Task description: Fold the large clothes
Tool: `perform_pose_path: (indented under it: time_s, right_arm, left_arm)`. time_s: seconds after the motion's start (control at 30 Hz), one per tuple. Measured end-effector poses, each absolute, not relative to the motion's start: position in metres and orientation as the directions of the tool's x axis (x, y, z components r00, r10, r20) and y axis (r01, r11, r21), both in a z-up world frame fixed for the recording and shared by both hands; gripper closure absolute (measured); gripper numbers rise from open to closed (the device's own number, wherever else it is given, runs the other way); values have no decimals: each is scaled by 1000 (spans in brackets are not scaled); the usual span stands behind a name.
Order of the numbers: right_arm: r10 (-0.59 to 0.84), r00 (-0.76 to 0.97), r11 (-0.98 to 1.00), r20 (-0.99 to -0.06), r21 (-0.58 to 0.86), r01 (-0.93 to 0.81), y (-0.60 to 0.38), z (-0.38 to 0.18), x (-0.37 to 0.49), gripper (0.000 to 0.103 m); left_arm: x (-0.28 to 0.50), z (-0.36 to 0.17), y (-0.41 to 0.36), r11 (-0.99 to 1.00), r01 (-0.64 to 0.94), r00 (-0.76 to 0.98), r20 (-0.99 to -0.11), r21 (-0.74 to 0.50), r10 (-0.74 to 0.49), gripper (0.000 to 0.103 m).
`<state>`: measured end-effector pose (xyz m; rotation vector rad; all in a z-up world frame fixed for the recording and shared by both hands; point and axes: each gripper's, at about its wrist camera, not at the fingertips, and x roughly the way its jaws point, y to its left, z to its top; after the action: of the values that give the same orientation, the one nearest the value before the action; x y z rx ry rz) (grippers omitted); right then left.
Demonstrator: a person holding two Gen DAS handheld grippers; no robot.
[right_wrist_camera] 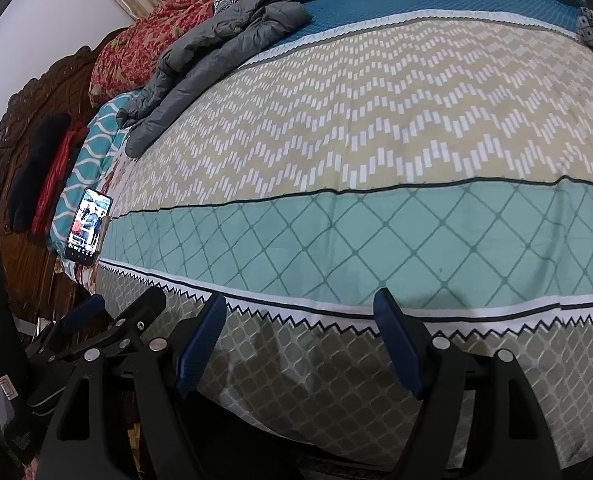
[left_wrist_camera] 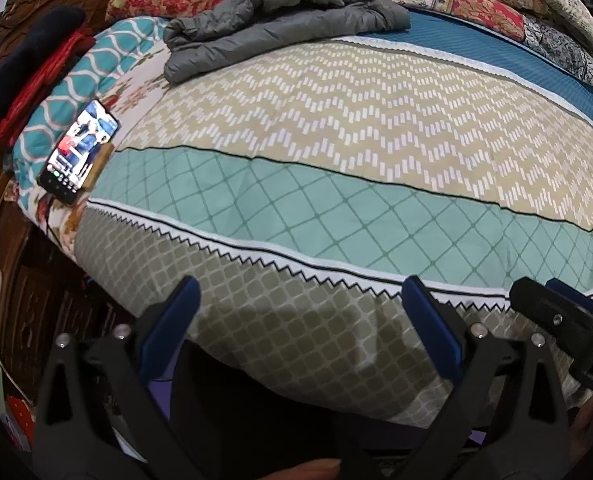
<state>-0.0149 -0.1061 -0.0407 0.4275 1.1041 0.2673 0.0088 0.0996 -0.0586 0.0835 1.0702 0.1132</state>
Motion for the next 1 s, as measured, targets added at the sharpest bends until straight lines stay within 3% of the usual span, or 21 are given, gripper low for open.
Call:
perform_pose_path:
  time_s: [1.0]
  right_arm:
    - [410, 439, 891, -800, 455, -3, -104, -35, -14, 18]
  left_arm:
    - [9, -45, 111, 985, -104, 502, -848, 137, 171, 6]
